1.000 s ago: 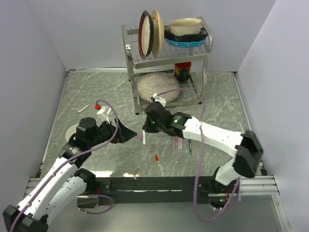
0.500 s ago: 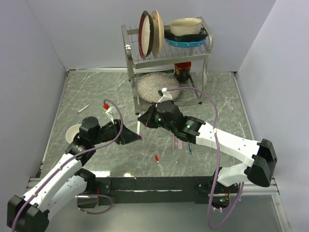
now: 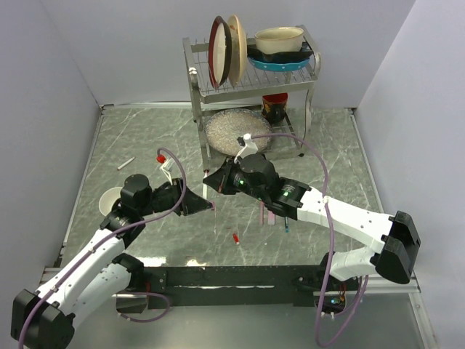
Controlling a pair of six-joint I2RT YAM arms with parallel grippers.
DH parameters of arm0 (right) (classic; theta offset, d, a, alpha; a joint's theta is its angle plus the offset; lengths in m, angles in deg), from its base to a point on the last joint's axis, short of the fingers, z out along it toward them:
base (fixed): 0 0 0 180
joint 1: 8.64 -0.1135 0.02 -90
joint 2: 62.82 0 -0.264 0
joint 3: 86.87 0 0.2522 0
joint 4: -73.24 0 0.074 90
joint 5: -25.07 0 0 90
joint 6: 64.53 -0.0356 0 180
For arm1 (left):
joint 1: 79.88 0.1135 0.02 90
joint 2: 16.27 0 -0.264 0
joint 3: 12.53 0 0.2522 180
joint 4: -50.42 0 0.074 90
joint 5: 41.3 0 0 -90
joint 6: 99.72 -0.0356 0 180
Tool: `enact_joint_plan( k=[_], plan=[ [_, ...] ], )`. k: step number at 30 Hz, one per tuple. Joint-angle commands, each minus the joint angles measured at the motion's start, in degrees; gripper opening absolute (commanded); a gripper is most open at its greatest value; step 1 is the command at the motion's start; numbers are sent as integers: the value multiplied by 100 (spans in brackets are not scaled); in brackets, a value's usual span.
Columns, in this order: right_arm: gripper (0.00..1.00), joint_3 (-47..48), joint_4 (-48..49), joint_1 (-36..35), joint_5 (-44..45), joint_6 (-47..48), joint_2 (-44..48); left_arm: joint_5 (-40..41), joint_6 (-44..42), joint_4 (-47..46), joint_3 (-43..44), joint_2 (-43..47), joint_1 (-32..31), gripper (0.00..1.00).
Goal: Insert the pens into the pen caps
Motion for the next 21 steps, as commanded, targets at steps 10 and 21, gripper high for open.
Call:
enact_joint_plan(
  k=[10,21],
  plan=[
    [0,-76,515,-117,-635,298,122,-103,-157,-188,154,-53,-4,1],
    [53,169,-398,-143,75,-44,342,1074,-1387,1691,927,149,14,1]
  ],
)
